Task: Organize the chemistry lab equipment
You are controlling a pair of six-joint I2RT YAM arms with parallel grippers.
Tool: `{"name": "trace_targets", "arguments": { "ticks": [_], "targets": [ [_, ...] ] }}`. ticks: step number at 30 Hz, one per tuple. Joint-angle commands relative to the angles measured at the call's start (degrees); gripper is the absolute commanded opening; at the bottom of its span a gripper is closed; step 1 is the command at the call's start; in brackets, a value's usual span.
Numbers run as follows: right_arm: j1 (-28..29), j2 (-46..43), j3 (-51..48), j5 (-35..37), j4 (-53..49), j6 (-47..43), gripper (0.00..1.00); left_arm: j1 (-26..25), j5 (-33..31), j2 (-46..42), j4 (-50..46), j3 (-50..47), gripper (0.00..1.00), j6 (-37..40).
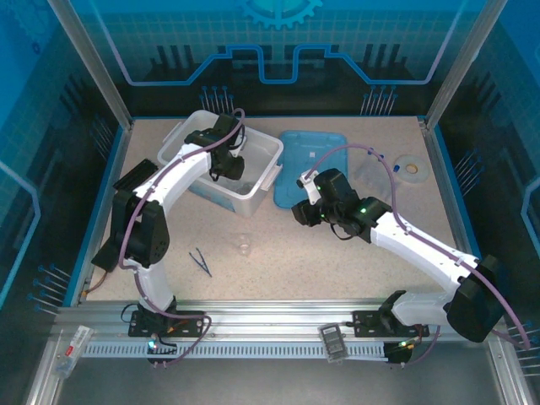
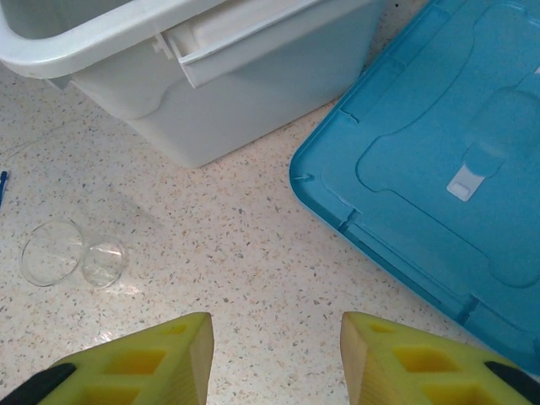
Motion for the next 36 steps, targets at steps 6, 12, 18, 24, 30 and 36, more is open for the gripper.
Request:
{"name": "trace_targets", "arguments": {
  "ticks": [6,12,18,24,30,36],
  "targets": [
    [-0.84,1.08,-1.03,-0.34,0.44,0.37,0.45,0.58,2.82,1.63,2.99,-1.62,0.25,-1.26],
    [-0.85,0.87,-1.75,-0.27,0.82,0.64,0.45,0.53,2.7,2.52,3.29,-1.63,0.25,-1.54],
    [-0.84,0.83,-1.85,-0.2,0.79,0.64,0.45,0.53,-0.76,3.94,2.47,-1.12,0.25,-1.59],
    [-0.86,1.31,-2.27,-0.52,1.36,0.84,0.45,0.52,-2.26,4.3,2.01,-1.03,0.25,-1.02],
    [-0.93,0.56,-2.37,-0.14,1.1,0.74,0.45,0.52,-2.08,5.09,1.79,-0.97,0.25,-0.71],
    [-1.05,0.13,-2.64,-0.14,1.1,0.82,0.45,0.52,-1.86,5.92,1.27,-0.68,0.25,-0.66]
  ]
}}
